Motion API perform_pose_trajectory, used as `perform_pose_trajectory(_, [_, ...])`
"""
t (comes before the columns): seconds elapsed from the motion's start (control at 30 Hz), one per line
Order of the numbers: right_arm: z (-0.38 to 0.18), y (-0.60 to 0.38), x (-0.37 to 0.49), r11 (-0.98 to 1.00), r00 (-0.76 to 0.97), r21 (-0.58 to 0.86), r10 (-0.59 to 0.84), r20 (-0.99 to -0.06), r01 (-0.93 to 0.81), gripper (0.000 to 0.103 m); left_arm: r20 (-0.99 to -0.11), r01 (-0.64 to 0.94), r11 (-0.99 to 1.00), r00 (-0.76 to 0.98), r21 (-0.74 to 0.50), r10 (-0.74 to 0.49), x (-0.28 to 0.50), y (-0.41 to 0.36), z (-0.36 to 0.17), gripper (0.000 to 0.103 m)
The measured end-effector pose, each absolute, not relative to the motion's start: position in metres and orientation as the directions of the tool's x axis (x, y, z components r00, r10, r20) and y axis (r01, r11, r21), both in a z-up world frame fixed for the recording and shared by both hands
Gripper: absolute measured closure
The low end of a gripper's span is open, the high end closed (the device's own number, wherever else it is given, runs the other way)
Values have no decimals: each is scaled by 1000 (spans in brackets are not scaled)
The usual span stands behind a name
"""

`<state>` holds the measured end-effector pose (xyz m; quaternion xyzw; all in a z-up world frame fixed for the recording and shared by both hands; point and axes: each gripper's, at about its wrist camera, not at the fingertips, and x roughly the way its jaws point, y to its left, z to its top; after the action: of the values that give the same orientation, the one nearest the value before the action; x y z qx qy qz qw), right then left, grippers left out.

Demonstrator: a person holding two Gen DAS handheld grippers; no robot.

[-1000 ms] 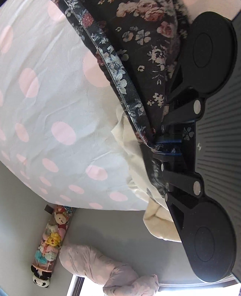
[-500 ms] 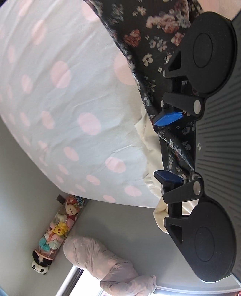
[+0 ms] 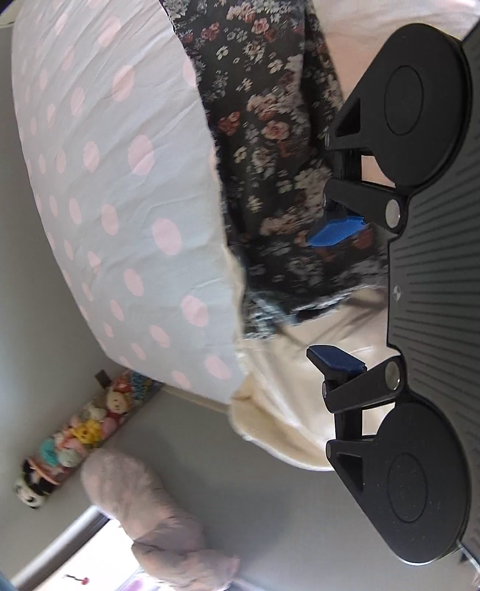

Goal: Fold clothes

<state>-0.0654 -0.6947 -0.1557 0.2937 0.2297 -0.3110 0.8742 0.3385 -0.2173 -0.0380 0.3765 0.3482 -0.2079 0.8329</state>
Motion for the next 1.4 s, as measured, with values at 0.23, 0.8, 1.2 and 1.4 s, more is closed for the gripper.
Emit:
perform_pose_trajectory(0.23, [-172, -678, -65, 668, 720, 348, -421, -552, 657, 49, -782, 544, 711, 623, 445, 13, 356, -190, -83, 57])
perform_pose_trajectory(0.8, [-184, -682, -56, 712, 734, 321, -396, -552, 625, 48, -759, 643, 658, 630, 393, -163, 373, -294, -9, 98])
perform_pose_trajectory(1.2, [-187, -683, -50, 733, 754, 340, -349, -556, 589, 47, -744, 582, 674, 665, 455, -72, 370, -281, -25, 60])
perform_pose_trajectory(1.4, [-185, -683, -52, 730, 757, 348, -346, -554, 588, 46, -710, 534, 684, 704, 497, -33, 358, -262, -26, 49])
